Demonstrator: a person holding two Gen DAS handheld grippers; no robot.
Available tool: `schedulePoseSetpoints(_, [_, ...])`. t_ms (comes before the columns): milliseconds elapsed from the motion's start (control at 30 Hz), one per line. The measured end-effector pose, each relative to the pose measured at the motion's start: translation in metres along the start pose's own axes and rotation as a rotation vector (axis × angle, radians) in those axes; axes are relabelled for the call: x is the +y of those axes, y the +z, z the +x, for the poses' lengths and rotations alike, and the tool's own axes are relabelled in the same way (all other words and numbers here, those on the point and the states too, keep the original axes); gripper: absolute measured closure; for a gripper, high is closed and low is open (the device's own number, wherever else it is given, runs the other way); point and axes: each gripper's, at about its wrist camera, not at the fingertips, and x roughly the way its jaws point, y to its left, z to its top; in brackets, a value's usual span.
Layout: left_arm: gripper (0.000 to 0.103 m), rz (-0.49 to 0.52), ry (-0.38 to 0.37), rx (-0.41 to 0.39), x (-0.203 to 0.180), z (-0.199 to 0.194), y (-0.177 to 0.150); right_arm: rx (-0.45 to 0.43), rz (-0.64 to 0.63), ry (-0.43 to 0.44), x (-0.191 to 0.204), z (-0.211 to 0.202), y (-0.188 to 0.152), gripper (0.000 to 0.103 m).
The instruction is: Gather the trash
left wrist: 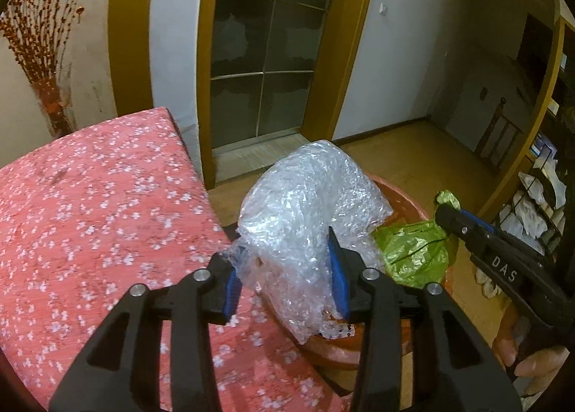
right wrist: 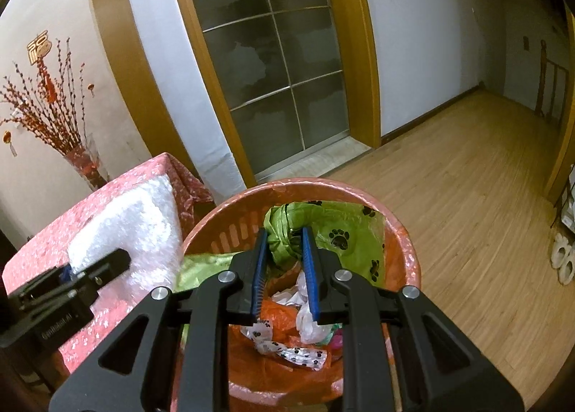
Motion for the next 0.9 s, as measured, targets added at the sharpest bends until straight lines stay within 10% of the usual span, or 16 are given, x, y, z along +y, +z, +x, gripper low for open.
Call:
schedulePoseSetpoints(667, [0.021, -0.019, 0.087, -0.064, 0.027, -0.043, -0.024, -0.085, -0.036, 0.002, 0.012, -0.041, -0.007, 0.003])
schedulePoseSetpoints(900, [0.004, -0.024, 0.226, -0.182, 0.040, -0.112, -0.052, -0.117, -0.120, 0.008, 0.039, -0.077, -0.026, 0.002])
